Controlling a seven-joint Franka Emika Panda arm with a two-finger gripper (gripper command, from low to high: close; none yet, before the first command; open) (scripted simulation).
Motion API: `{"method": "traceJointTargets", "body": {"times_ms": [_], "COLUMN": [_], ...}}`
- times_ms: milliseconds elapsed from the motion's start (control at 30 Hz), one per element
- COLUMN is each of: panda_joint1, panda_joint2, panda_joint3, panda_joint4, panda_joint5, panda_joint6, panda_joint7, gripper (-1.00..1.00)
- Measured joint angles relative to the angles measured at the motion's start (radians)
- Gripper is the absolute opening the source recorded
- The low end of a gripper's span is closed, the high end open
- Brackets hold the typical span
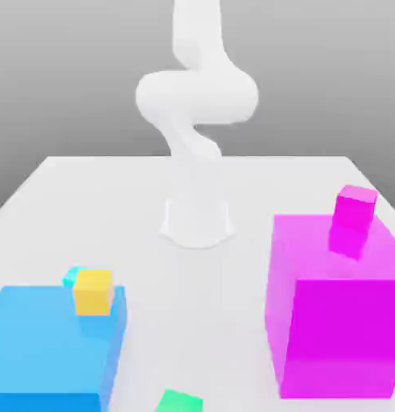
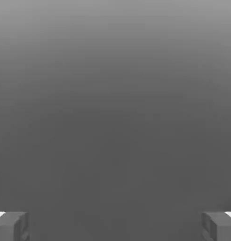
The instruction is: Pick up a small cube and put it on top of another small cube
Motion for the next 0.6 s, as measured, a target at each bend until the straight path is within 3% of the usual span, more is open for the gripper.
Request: {"method": "traceJointTargets", "body": {"times_ms": [600], "panda_joint1": [-0.066], "panda_joint2": [0.659], "panda_joint3": [0.033], "panda_joint4": [0.005], "panda_joint5": [-0.052], "panda_joint6": [0.192], "panda_joint7": [0.194], "gripper": [0.00]}}
